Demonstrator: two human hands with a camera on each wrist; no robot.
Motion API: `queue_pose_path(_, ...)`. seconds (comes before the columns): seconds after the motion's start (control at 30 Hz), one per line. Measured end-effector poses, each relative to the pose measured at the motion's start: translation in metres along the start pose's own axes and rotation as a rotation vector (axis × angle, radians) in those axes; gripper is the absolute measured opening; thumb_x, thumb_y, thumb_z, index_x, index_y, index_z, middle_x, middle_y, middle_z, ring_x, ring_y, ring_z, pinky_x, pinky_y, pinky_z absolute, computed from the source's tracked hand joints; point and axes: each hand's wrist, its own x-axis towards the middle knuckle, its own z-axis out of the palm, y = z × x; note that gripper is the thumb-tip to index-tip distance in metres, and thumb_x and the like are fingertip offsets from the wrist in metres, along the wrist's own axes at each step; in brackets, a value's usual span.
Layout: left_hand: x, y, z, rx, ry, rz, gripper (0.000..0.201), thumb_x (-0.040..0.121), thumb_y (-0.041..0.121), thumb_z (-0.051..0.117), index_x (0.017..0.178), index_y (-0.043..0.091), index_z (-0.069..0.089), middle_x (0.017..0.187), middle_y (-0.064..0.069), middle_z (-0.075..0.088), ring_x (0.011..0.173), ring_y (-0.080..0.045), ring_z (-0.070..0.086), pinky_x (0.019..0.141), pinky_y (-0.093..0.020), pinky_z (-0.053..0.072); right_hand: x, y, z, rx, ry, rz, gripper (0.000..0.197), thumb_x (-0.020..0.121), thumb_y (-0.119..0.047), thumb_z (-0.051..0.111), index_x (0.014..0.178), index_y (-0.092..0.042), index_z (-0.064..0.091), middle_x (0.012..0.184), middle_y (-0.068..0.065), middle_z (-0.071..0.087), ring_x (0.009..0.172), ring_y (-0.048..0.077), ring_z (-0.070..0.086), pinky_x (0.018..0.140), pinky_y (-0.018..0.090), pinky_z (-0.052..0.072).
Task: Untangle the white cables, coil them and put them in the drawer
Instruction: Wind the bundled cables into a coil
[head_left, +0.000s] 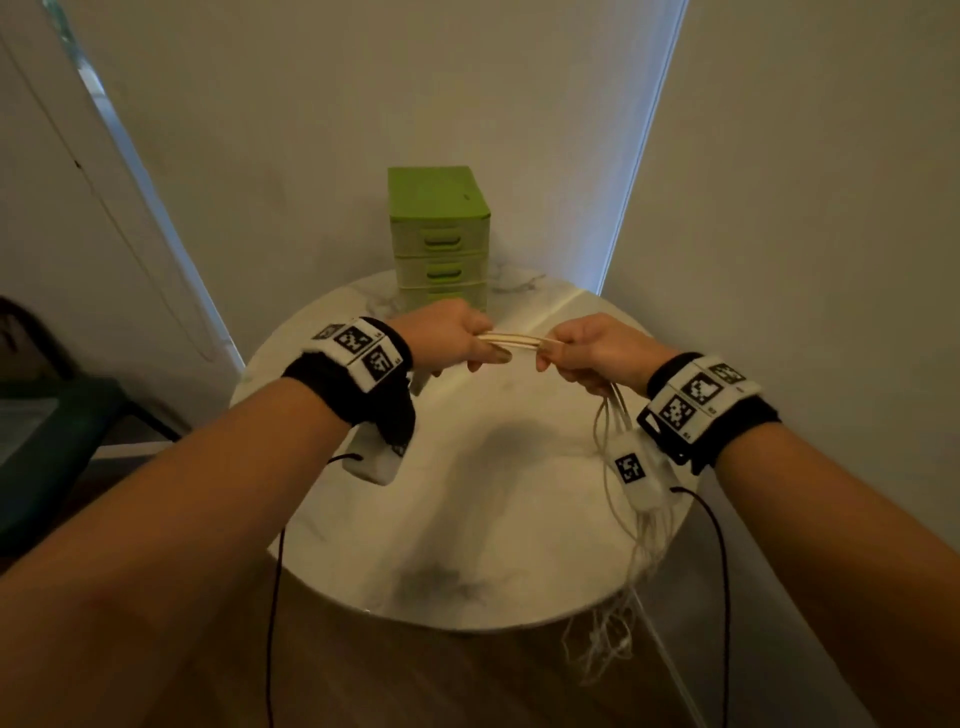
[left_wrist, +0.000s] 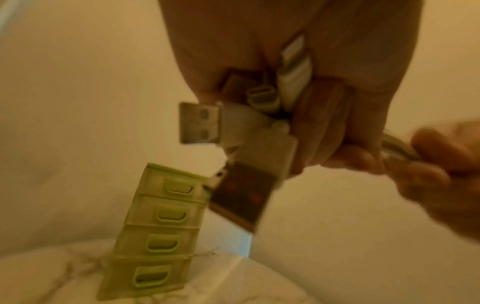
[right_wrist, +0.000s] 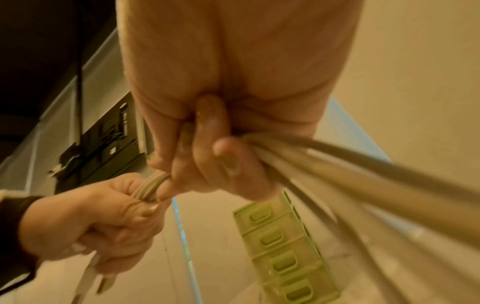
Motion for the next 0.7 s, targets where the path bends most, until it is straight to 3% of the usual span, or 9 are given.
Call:
queue_pose_path(0.17,0.006,-0.027,-0.016,-0.392,0.004,-0.082,0.026,0.085,0.019,0.064,0.061,0.016,0.054,0.038,0.007,0.045,0.036,-0.009,0.033,0.04,-0.02,0.029,0.018,0.009,-0.008,0.034,0.007,0.017,0.027,0.096,-0.019,0.043,0.073,-0.016,0.056,0.054,0.001,0.035,0.035,0.005,0.033,0.038,0.018,0.036)
queue_pose_path(0.27,0.012,-0.039,-0.024,-0.601,-0.037,-0.097,0.02,0.087,0.008,0.059,0.068,0.012,0.055,0.042,0.006,0.041,0.034,-0.007,0.027,0.037,-0.017,0.027,0.024,0.013,-0.007,0.058,0.016,0.01,0.028,0.097,-0.017,0.04,0.073,-0.015,0.055,0.05,-0.004,0.037,0.035,0.004,0.033,0.038,0.017,0.036)
queue_pose_path(0.43,0.02,-0.063,-0.042,-0.74,-0.091,-0.106,0.028,0.084,0.007,0.058,0.061,0.01,0.043,0.035,0.007,0.025,0.028,-0.006,0.018,0.034,-0.015,0.025,0.03,0.023,-0.006,0.081,0.059,0.022,0.03,0.098,-0.018,0.038,0.072,-0.015,0.053,0.053,0.0,0.033,0.034,0.003,0.029,0.037,0.017,0.031)
queue_pose_path(0.57,0.025,-0.07,-0.044,-0.808,-0.108,-0.085,0.034,0.09,0.004,0.049,0.058,0.009,0.04,0.034,0.008,0.022,0.028,-0.006,0.016,0.037,-0.014,0.025,0.038,0.027,-0.003,0.075,0.081,0.02,0.031,0.098,-0.018,0.038,0.072,-0.017,0.054,0.048,-0.008,0.038,0.037,0.004,0.029,0.04,0.019,0.029)
queue_pose_path(0.7,0.028,-0.078,-0.048,-0.812,-0.121,-0.075,0.033,0.091,0.005,0.048,0.059,0.009,0.039,0.033,0.008,0.022,0.028,-0.006,0.016,0.038,-0.015,0.026,0.042,0.025,-0.001,0.058,0.092,0.032,0.032,0.098,-0.017,0.038,0.07,-0.016,0.053,0.053,-0.002,0.036,0.037,0.003,0.028,0.039,0.016,0.025)
